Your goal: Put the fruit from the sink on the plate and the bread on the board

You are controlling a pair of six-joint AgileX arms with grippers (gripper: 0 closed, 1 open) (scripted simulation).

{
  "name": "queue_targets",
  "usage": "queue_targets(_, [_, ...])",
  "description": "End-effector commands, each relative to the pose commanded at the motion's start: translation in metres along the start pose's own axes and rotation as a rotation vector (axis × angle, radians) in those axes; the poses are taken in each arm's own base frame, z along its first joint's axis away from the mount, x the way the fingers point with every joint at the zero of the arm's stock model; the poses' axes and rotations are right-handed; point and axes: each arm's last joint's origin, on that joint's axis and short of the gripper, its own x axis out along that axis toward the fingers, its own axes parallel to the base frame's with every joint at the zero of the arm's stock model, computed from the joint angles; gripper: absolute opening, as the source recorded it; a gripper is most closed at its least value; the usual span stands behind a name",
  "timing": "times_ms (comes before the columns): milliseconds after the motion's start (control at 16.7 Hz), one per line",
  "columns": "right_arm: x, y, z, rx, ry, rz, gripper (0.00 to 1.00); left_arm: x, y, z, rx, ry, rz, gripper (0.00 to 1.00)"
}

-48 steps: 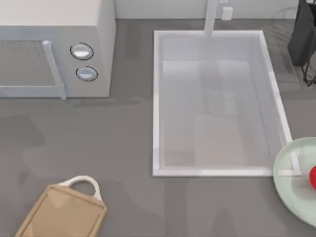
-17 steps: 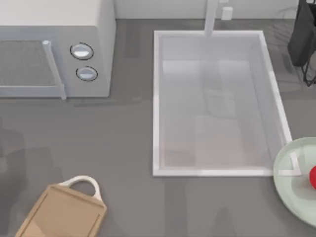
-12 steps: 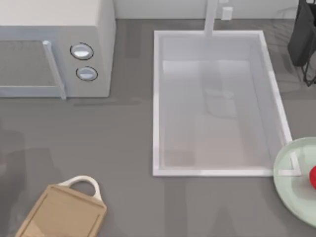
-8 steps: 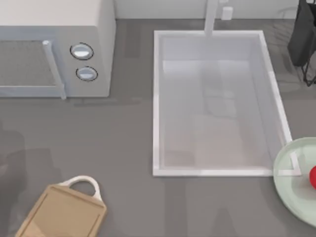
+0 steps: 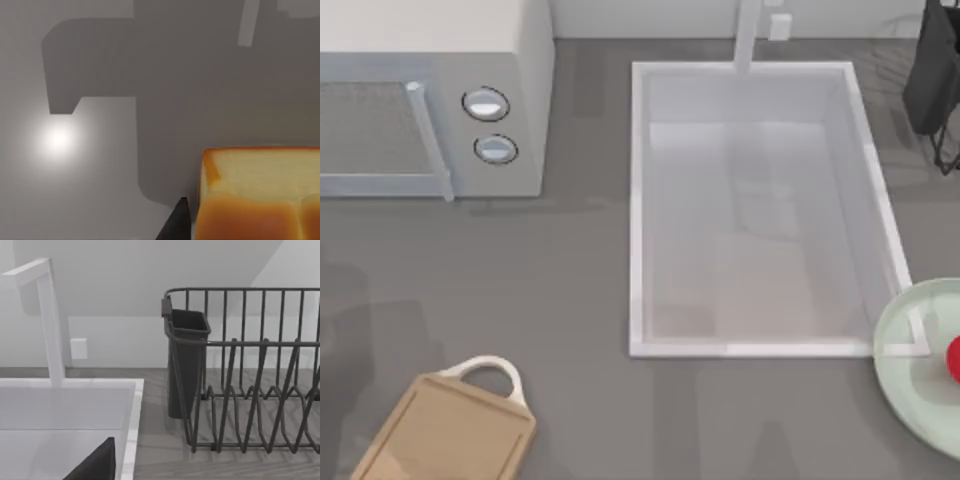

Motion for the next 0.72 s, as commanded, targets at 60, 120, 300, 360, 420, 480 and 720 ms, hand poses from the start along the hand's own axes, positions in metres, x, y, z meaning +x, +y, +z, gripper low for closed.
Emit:
queue_targets(60, [0.0, 0.0, 0.0, 0.0, 0.0, 0.0, 1.0, 0.0, 0.0, 0.0, 0.0, 0.0, 0.0, 0.0])
queue_targets(120, [0.0, 0.0, 0.0, 0.0, 0.0, 0.0, 1.0, 0.0, 0.0, 0.0, 0.0, 0.0, 0.0, 0.0])
queue_targets(300, [0.0, 0.0, 0.0, 0.0, 0.0, 0.0, 1.0, -0.017, 0.0, 0.001, -0.012, -0.003, 0.007, 0.0])
queue_targets(360, [0.0, 0.0, 0.0, 0.0, 0.0, 0.0, 1.0, -0.024, 0.003, 0.001, -0.008, -0.003, 0.015, 0.0])
queue_targets(420, [0.0, 0.0, 0.0, 0.0, 0.0, 0.0, 1.0, -0.032, 0.005, 0.001, -0.005, -0.004, 0.018, 0.0])
queue_targets(480, [0.0, 0.0, 0.0, 0.0, 0.0, 0.0, 1.0, -0.041, 0.005, 0.001, -0.004, -0.003, 0.012, 0.0])
queue_targets(720, [0.0, 0.0, 0.0, 0.0, 0.0, 0.0, 1.0, -0.078, 0.0, 0.0, -0.006, 0.002, -0.045, 0.0])
